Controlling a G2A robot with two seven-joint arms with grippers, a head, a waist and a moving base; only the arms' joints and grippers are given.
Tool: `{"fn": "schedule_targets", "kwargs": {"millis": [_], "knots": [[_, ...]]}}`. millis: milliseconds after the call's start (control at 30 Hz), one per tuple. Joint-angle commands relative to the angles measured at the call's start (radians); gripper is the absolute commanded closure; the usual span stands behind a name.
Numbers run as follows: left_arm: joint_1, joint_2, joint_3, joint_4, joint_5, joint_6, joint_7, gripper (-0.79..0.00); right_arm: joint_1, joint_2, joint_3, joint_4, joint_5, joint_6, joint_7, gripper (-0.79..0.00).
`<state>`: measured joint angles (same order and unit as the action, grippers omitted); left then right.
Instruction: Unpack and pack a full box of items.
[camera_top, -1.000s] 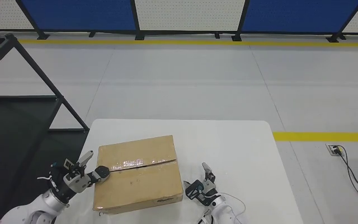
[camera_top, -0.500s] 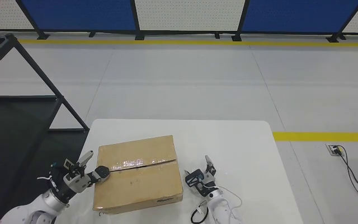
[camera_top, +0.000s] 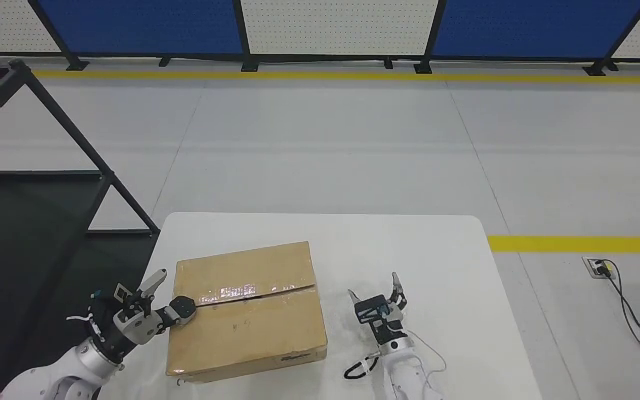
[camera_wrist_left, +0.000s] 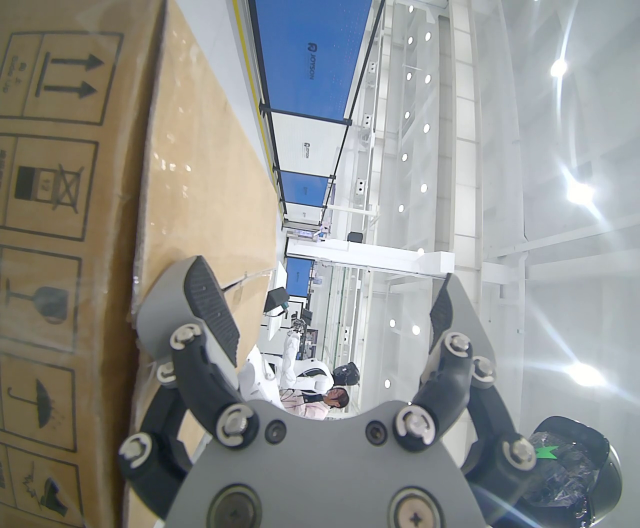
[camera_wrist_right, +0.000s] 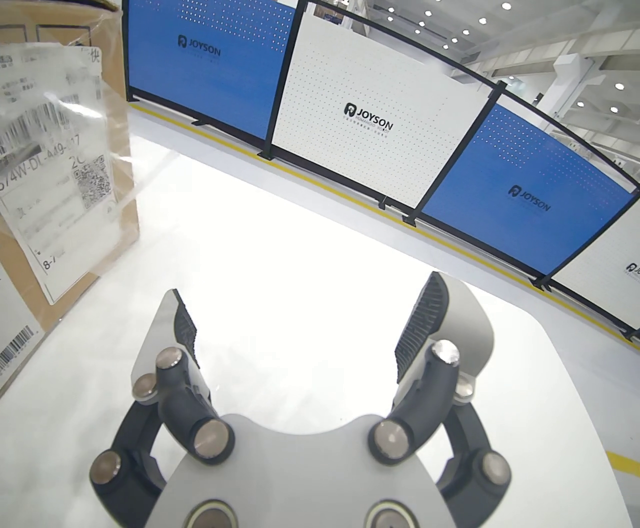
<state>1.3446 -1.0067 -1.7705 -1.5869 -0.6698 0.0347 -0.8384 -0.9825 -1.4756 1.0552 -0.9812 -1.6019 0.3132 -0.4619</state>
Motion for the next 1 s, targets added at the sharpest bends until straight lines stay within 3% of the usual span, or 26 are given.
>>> {"fn": "schedule_targets", "kwargs": {"millis": [0, 300, 667, 967], "knots": [[0.000, 0.000, 0.000, 0.000, 0.000, 0.000, 0.000, -0.785, -0.015, 0.004, 0.015, -0.015, 0.000, 0.002, -0.007, -0.785], [0.000, 0.000, 0.000, 0.000, 0.000, 0.000, 0.000, -0.785, -0.069, 0.021, 0.091, -0.088, 0.001, -0.008, -0.016, -0.785], [0.000, 0.000, 0.000, 0.000, 0.000, 0.000, 0.000, -0.785, -0.007, 0.013, 0.097, -0.039, -0.013, -0.003, 0.068, -0.785], [0.000, 0.000, 0.000, 0.000, 0.000, 0.000, 0.000, -0.785, -0.024, 0.021, 0.154, -0.055, 0.004, 0.004, 0.039, -0.785]]}}
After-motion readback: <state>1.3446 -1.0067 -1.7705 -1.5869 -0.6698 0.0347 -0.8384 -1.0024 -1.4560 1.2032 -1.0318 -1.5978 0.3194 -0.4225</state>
